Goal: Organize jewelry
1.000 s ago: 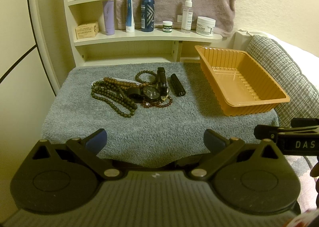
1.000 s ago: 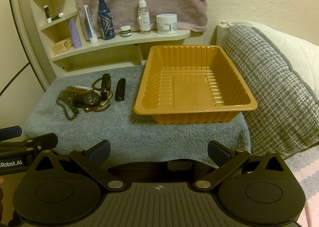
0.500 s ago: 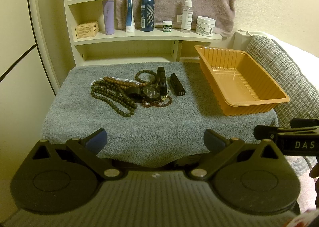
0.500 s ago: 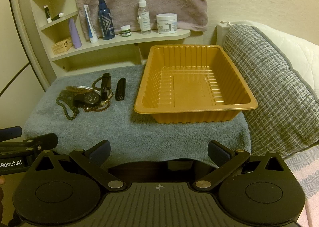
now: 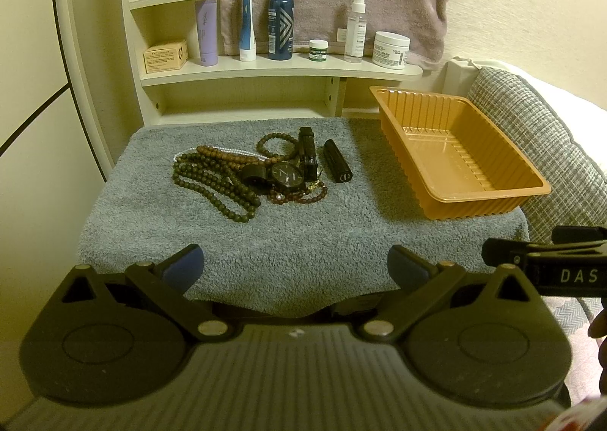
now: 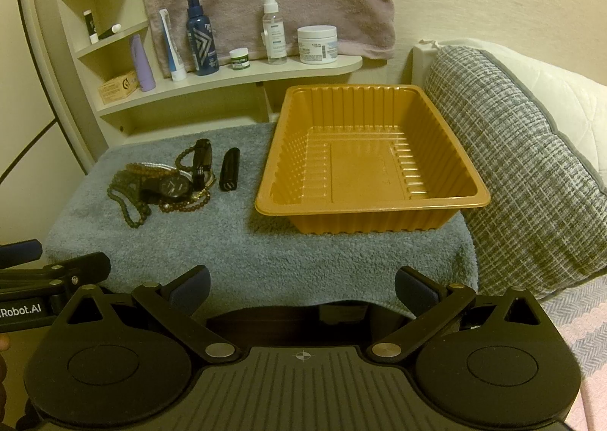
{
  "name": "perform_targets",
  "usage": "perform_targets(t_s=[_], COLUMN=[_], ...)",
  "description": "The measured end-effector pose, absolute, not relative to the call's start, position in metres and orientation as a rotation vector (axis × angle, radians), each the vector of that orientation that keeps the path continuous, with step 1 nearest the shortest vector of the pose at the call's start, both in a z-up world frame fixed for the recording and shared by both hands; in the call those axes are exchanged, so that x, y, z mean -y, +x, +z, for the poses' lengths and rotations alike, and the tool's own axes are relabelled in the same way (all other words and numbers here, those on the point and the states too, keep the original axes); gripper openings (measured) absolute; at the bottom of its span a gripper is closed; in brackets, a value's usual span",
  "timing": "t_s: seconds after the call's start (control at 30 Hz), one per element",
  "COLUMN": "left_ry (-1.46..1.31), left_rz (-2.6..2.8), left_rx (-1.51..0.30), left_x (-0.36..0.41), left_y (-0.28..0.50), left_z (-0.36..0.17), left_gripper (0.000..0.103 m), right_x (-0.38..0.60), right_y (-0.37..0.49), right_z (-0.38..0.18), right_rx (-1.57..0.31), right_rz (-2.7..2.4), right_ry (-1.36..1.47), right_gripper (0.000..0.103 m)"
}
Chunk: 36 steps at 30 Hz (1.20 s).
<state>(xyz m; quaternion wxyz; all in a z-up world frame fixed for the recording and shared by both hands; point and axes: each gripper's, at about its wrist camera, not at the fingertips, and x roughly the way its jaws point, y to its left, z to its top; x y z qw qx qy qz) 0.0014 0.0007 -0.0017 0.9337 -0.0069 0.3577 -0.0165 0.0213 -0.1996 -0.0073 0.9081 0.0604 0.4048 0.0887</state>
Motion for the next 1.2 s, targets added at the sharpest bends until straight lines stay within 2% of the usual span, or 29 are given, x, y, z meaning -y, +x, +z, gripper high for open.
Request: perform_targets(t_s=[0.87, 1.2], left_ry=[-0.019, -0.101], left_rz=[-0.033, -0.052], left_rx=[-0.732, -0.739], left_x=[0.0, -0.008], left_y=[0.001, 0.008], left_z=[-0.002, 0.0], left_gripper=[0.102, 0.102], right_x=[0.2, 0.217], right_y=[0.021, 0.025], right_z=[-0.008, -0.002], right_rx=[-0.837, -0.801], right_rz=[0.181, 0.163], right_ry=[0.128, 0.173], right_gripper=[0.103, 0.103])
